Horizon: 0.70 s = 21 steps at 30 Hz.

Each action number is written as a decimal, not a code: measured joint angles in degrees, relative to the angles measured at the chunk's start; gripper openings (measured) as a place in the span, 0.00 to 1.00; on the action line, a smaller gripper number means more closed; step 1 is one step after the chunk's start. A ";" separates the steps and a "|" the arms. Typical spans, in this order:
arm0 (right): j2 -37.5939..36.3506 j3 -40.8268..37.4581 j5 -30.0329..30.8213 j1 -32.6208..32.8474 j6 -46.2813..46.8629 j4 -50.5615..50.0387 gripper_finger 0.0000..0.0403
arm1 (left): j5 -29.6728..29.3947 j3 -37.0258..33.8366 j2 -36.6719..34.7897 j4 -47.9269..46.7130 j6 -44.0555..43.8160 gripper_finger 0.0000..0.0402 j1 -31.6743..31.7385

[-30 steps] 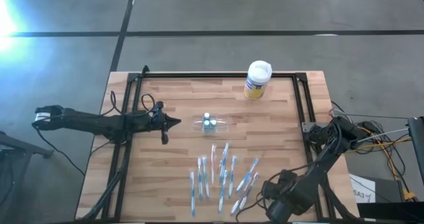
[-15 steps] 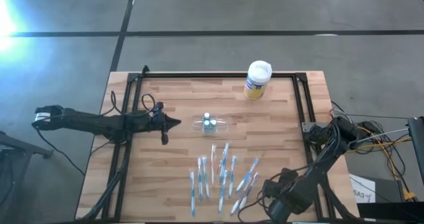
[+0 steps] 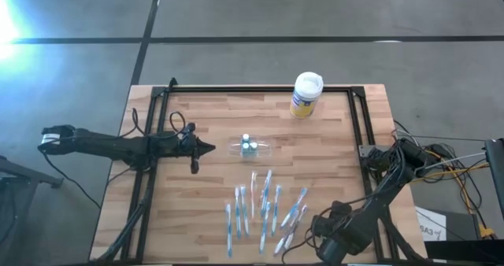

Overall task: Pick & Place toothbrushing station
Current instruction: Put the blue mouthwash into the transparent organizer

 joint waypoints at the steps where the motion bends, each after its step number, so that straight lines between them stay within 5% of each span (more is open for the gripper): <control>1: 0.00 0.00 0.01 0.00 0.29 0.10 0.57 | 0.00 0.00 0.00 -0.11 0.00 0.05 0.00; 21: 0.00 -0.40 -0.04 0.13 2.49 2.85 0.53 | 0.13 0.00 0.00 -0.27 -0.79 0.05 -0.04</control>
